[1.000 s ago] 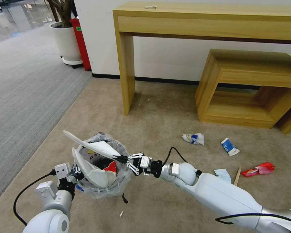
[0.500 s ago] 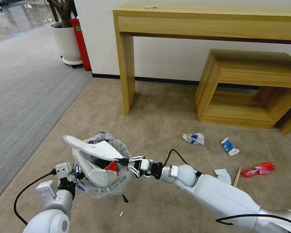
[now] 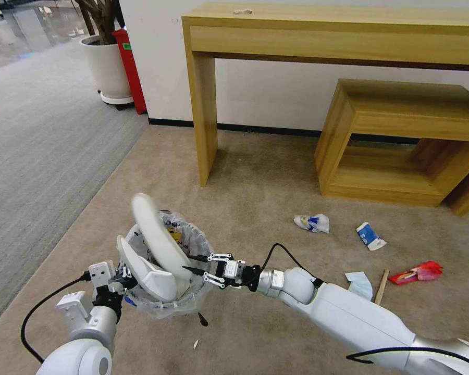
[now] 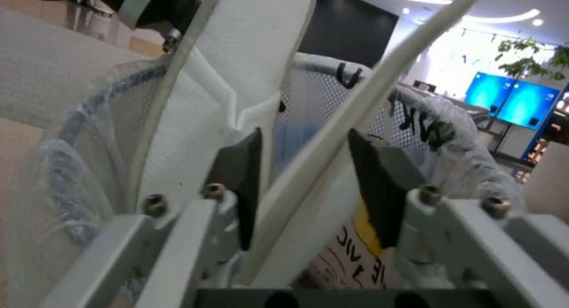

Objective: Pick up the trash bin and place the garbage on the floor into it.

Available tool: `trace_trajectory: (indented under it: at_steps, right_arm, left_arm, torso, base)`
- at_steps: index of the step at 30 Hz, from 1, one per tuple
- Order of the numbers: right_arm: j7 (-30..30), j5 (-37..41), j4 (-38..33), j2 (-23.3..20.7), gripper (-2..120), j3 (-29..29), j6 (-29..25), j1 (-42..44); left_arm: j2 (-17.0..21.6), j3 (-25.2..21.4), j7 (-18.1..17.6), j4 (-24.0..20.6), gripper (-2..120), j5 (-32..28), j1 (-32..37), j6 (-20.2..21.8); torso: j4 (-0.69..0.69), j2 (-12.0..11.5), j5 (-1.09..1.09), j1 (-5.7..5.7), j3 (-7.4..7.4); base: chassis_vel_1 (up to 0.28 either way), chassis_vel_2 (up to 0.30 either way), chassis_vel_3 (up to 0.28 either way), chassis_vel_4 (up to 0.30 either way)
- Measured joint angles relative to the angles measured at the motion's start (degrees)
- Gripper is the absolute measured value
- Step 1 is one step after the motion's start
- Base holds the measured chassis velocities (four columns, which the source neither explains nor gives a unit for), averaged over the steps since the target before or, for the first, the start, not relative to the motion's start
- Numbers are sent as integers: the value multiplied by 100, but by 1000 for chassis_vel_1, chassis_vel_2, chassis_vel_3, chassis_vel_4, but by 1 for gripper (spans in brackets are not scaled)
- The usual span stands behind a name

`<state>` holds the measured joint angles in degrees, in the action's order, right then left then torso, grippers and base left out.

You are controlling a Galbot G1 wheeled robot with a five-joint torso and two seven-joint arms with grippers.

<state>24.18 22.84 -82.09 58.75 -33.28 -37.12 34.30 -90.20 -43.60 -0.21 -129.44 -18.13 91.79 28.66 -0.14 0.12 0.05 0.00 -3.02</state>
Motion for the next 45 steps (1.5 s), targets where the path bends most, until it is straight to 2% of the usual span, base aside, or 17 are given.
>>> trace_trajectory:
  at_steps: [2, 5, 10, 18, 21, 26, 29, 34, 37, 38, 42, 45]
  right_arm:
    - [-9, -19, 0, -2, 55, 5, 0, 0]
    - [-25, -18, -34, -40, 61, 75, -2, 20]
    - [-107, 39, -151, -102, 61, 244, 5, 46]
    - [-443, 439, -524, -332, 63, 991, 200, 161]
    - [-778, 611, -809, -600, 63, 1458, 423, 329]
    - [-1065, 688, -959, -808, 65, 1783, 641, 526]
    - [-1554, 857, -1187, -1090, 66, 2246, 1043, 1003]
    - [-2030, 940, -1274, -1324, 71, 2599, 1304, 1415]
    - [-2523, 1044, -1241, -1444, 74, 2929, 1502, 1698]
    - [-2523, 1044, -1241, -1444, 74, 2929, 1502, 1698]
    - [-2745, 1115, -1299, -1461, 82, 3206, 1627, 1933]
    - [-2998, 1127, -1419, -1470, 98, 3604, 1778, 2216]
  left_arm:
    - [14, -13, 2, 1, 2, -2, -3, -3]
    - [26, -34, 2, 40, 2, -17, -32, -4]
    - [40, -37, -1, 155, 2, -21, -54, -1]
    - [152, -117, -58, 489, 2, -115, -91, 72]
    - [193, -123, -64, 574, 2, -119, -113, 74]
    - [224, -118, -66, 633, 2, -124, -138, 81]
    - [259, -109, -71, 692, 2, -125, -144, 85]
    - [282, -102, -72, 743, 2, -125, -157, 86]
    - [288, -87, -74, 753, 2, -111, -162, 80]
    - [288, -87, -74, 753, 2, -111, -162, 80]
    - [305, -78, -74, 727, 2, -95, -156, 66]
    - [347, -72, -50, 689, 2, -97, -147, 20]
  torso:
    - [0, 0, 0, 0, 0]
    - [-1, 0, 0, 0, 0]
    - [0, 0, 0, 0, 0]
    - [0, 0, 0, 0, 0]
    - [0, 0, 1, 0, 0]
    - [-1, 0, 1, 0, 0]
    - [0, 0, 2, 0, 0]
    - [-3, 0, 2, 0, 0]
    - [0, 0, 1, 0, 0]
    - [0, 0, 1, 0, 0]
    - [0, 0, 1, 0, 0]
    - [0, 0, 1, 0, 0]
  base:
    - [0, 0, 0, 0]
    - [0, 0, 0, 0]
    - [0, 0, 0, 0]
    - [0, 0, 0, 0]
    - [0, 0, 0, 0]
    - [0, 0, 0, 0]
    - [0, 0, 0, 0]
    - [0, 0, 0, 0]
    - [0, 0, 0, 0]
    - [0, 0, 0, 0]
    - [0, 0, 0, 0]
    - [0, 0, 0, 0]
